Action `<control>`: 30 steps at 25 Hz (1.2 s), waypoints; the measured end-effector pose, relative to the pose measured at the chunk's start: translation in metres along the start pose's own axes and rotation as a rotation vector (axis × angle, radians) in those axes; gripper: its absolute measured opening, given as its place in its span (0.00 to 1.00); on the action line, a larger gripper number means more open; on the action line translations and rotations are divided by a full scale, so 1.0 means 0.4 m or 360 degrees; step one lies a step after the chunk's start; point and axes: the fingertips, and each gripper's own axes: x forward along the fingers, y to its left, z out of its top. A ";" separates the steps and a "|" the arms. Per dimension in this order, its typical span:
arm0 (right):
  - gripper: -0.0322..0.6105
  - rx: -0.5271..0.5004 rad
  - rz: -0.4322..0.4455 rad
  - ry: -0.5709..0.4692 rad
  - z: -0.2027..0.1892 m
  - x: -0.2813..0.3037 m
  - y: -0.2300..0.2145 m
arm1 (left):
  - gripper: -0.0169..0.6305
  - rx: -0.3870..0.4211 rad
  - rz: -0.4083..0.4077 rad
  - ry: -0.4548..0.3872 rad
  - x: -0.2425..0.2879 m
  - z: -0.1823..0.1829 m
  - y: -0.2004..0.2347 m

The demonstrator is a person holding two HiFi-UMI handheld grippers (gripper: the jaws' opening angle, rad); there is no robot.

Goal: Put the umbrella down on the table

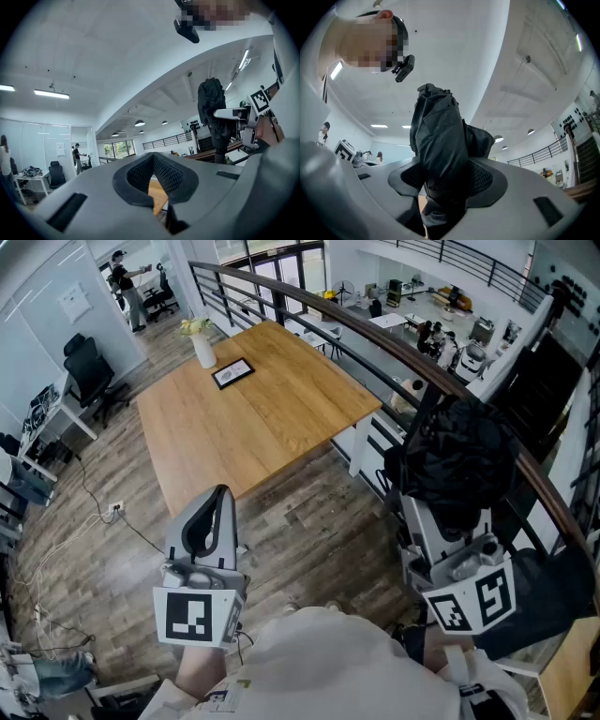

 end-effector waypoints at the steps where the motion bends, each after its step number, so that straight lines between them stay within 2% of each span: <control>1: 0.47 -0.0006 -0.0007 0.0001 0.000 -0.007 -0.001 | 0.05 -0.0005 -0.0002 -0.0012 -0.003 0.002 -0.005; 18: 0.47 0.0043 -0.0018 0.0130 -0.033 -0.060 -0.083 | 0.05 -0.0021 -0.0063 0.0008 0.027 0.001 -0.088; 24: 0.47 0.0018 -0.0024 0.0172 -0.037 -0.082 -0.106 | 0.05 -0.0012 -0.0133 -0.0011 0.040 0.025 -0.135; 30: 0.47 -0.0005 -0.0023 0.0206 -0.060 -0.091 -0.112 | 0.05 -0.0020 -0.0187 -0.0008 0.057 0.004 -0.166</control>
